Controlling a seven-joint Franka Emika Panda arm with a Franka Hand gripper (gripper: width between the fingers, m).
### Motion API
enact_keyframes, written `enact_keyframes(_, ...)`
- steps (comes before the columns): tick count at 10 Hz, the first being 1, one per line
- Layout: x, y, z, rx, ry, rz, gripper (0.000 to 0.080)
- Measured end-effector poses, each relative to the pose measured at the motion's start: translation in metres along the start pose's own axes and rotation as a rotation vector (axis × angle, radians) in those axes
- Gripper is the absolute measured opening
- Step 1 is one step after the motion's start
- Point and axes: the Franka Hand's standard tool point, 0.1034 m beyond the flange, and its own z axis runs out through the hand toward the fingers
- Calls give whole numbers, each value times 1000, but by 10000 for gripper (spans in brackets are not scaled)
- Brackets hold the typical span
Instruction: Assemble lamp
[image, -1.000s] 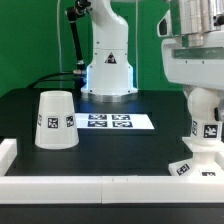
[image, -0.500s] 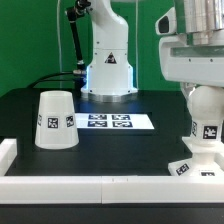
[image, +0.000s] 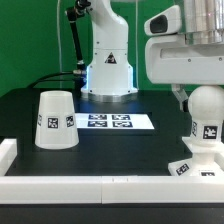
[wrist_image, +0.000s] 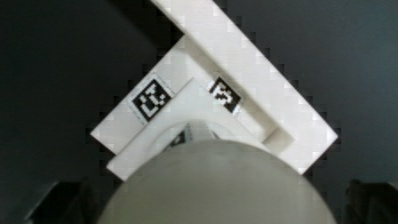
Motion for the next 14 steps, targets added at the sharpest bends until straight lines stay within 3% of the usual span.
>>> enact_keyframes(1, -2, 0, 0, -9, 4, -101, 699)
enact_keyframes(3, -17, -2, 1, -67, 34, -357, 699)
enact_keyframes(5, -37, 6, 2, -77, 43, -434, 699)
enact_keyframes(7, -38, 27, 1, -63, 47, -448, 699)
enact_keyframes(10, -39, 27, 2, -63, 47, -452, 699)
enact_keyframes(11, -36, 38, 1, -60, 56, -498, 699)
enact_keyframes(12, -33, 66, -4, -57, 56, -518, 699)
enact_keyframes(14, -19, 99, -15, -64, 57, -524, 699)
